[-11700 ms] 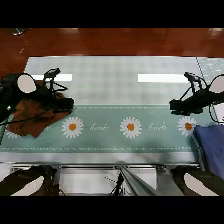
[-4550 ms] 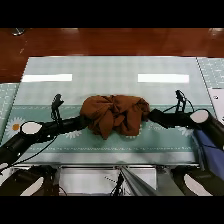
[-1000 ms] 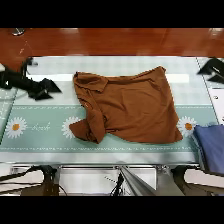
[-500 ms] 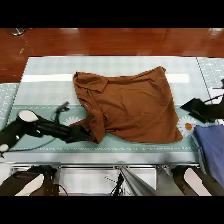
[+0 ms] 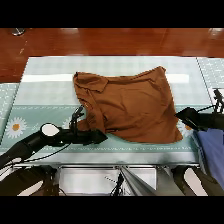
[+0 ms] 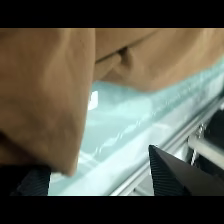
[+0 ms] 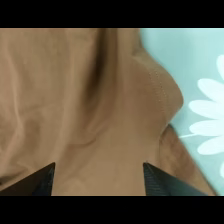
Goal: Fold the shirts.
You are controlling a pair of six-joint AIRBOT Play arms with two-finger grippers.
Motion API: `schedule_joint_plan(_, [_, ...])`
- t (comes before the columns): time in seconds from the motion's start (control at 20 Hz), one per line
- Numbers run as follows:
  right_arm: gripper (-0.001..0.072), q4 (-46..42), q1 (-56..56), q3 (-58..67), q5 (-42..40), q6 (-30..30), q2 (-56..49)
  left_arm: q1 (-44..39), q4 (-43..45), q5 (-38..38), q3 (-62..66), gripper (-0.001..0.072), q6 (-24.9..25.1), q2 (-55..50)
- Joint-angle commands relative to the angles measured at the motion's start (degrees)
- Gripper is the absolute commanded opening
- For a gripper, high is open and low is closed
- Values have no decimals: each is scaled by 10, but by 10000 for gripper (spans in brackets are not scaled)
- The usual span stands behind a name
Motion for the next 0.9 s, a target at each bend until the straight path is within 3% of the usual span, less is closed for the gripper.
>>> schedule_joint_plan(0.0, [623, -11, -9, -2, -16, 2, 2, -27, -28, 49, 3, 584, 1, -26])
schedule_joint_plan(0.05, [624, -21, -23, -1, -22, 12, 2, -28, -28, 48, 7, 264, 1, -34])
schedule_joint_plan(0.1, [624, -33, -43, -1, -22, 18, 2, -28, -27, 49, 13, 40, 2, -38])
schedule_joint_plan(0.35, [624, -166, -86, -20, 67, 63, 2, -27, -26, 36, 60, 34, 18, -39])
schedule_joint_plan(0.6, [624, -158, -43, -60, 85, 61, -29, -27, -26, 35, 88, 34, 18, -39])
schedule_joint_plan(0.85, [624, -156, -41, -59, 51, 60, -71, -27, -26, 29, 88, 35, 18, -39])
